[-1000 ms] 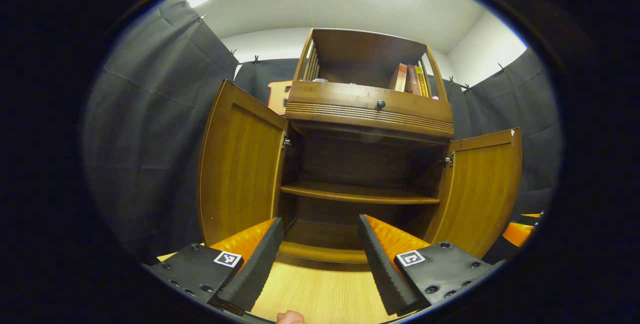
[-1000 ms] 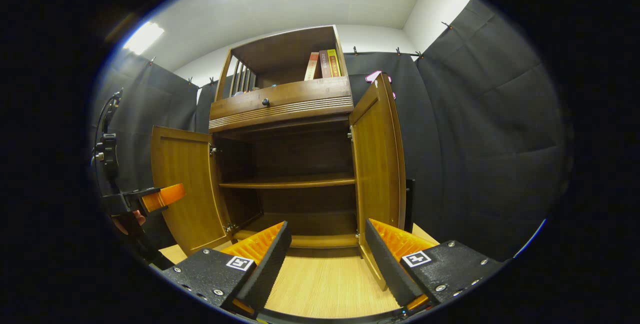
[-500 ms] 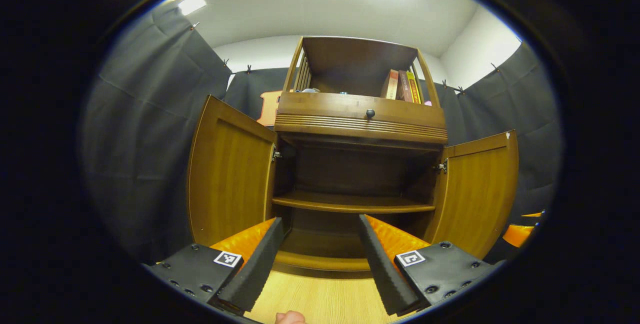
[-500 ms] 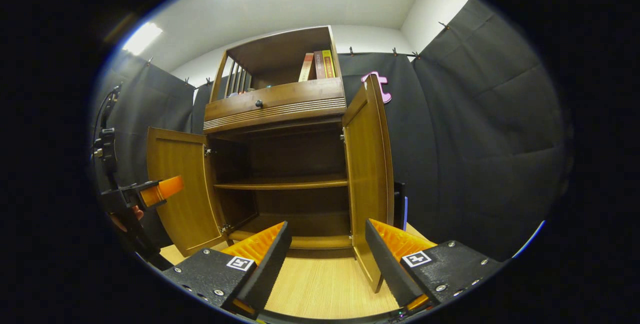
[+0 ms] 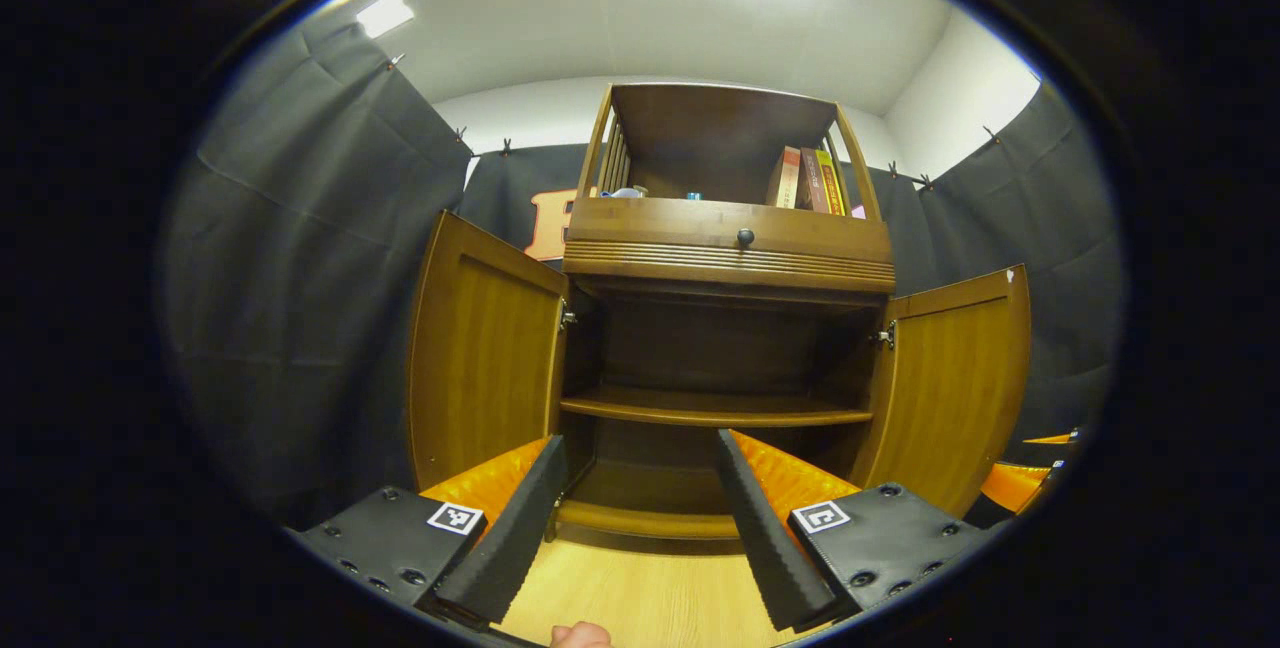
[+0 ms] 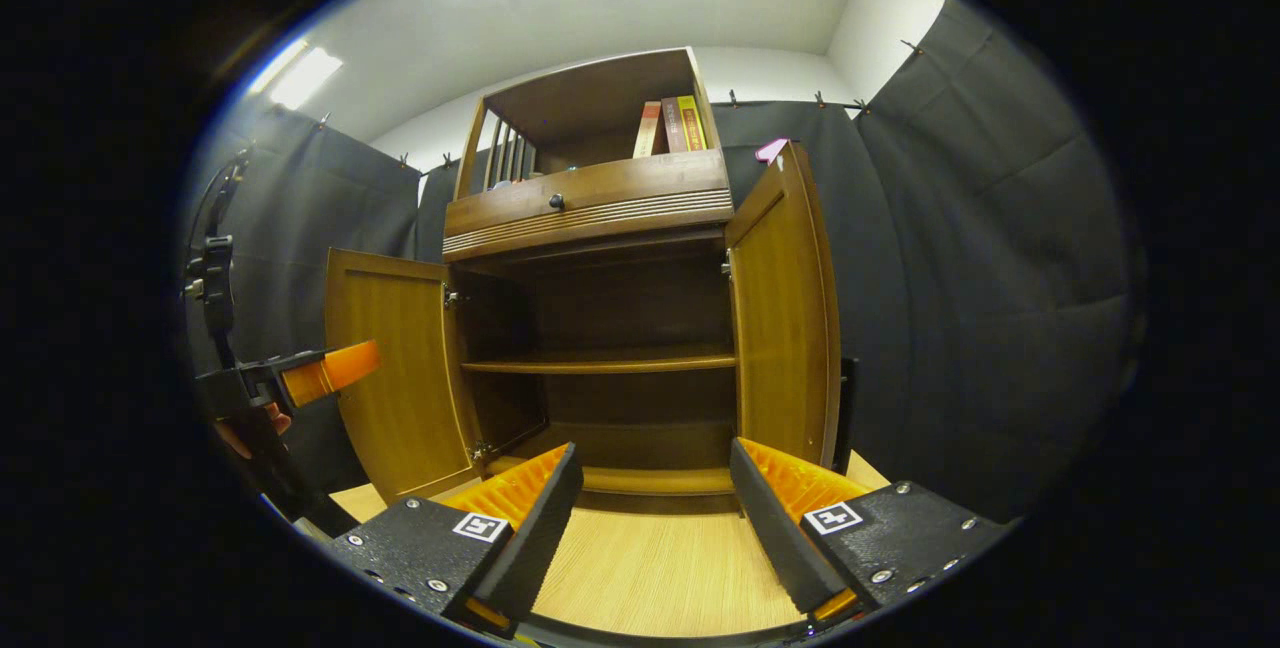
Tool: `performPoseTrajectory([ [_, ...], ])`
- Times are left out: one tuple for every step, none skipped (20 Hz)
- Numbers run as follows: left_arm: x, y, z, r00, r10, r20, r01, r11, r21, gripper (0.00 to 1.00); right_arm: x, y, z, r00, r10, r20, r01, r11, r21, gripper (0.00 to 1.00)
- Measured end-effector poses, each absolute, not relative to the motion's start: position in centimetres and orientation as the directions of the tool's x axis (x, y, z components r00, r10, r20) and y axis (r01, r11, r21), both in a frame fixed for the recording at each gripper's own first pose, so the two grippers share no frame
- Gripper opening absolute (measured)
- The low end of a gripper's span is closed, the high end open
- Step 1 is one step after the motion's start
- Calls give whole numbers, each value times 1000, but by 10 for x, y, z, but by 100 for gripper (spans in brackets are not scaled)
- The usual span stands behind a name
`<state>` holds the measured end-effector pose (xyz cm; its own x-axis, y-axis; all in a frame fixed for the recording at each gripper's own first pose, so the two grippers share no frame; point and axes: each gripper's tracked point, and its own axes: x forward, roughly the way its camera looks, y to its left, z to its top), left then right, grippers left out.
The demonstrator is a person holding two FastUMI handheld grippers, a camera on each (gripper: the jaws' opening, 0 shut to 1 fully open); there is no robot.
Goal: Open the right door of the double-door shoe cabinet with the right hand, and open the left door with the left hand.
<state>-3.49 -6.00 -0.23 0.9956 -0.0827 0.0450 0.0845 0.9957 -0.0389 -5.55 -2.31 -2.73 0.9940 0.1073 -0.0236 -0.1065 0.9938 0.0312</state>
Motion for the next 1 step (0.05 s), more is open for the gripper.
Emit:
performPoseTrajectory([
  [-41,-58,-2,996,-77,49,79,996,-36,94,-55,-20,-25,993,121,-17,-120,992,36,92],
])
